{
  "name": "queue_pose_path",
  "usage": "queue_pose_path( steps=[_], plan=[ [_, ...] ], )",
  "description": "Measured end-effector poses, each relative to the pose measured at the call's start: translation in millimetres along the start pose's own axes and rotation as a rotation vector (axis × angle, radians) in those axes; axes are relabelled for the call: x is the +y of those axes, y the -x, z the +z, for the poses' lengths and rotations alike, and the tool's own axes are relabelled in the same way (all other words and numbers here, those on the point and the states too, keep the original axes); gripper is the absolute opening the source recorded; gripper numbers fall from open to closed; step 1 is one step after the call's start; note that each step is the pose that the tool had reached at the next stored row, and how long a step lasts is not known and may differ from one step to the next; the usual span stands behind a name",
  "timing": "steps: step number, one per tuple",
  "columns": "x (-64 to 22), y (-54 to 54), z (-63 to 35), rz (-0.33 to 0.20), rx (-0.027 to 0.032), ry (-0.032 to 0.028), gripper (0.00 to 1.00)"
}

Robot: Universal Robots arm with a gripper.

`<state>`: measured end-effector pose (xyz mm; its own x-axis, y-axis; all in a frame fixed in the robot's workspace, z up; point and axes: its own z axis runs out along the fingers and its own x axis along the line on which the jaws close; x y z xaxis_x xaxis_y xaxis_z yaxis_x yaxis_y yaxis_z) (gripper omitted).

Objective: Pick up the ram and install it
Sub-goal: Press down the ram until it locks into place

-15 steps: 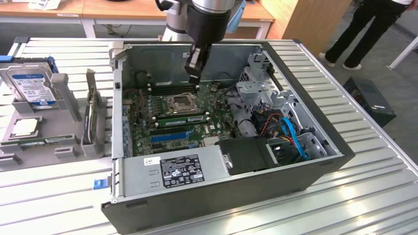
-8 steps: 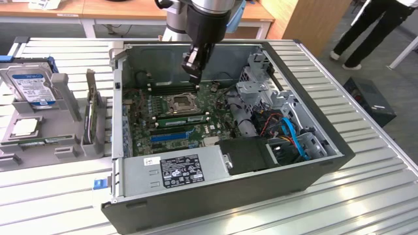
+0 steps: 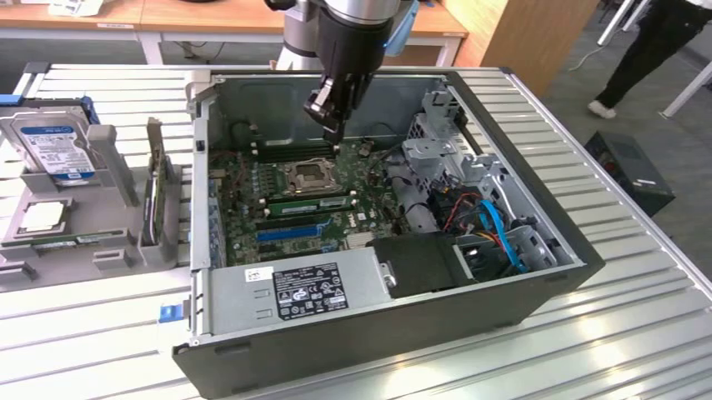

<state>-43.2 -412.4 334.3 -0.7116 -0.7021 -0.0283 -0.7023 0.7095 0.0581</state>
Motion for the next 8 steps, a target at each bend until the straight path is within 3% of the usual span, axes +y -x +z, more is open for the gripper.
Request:
queue_pose_path(
  steps=[8],
  plan=[
    [0.0,0.0,0.4,0.141,-0.0083,-0.004,0.1]
  ],
)
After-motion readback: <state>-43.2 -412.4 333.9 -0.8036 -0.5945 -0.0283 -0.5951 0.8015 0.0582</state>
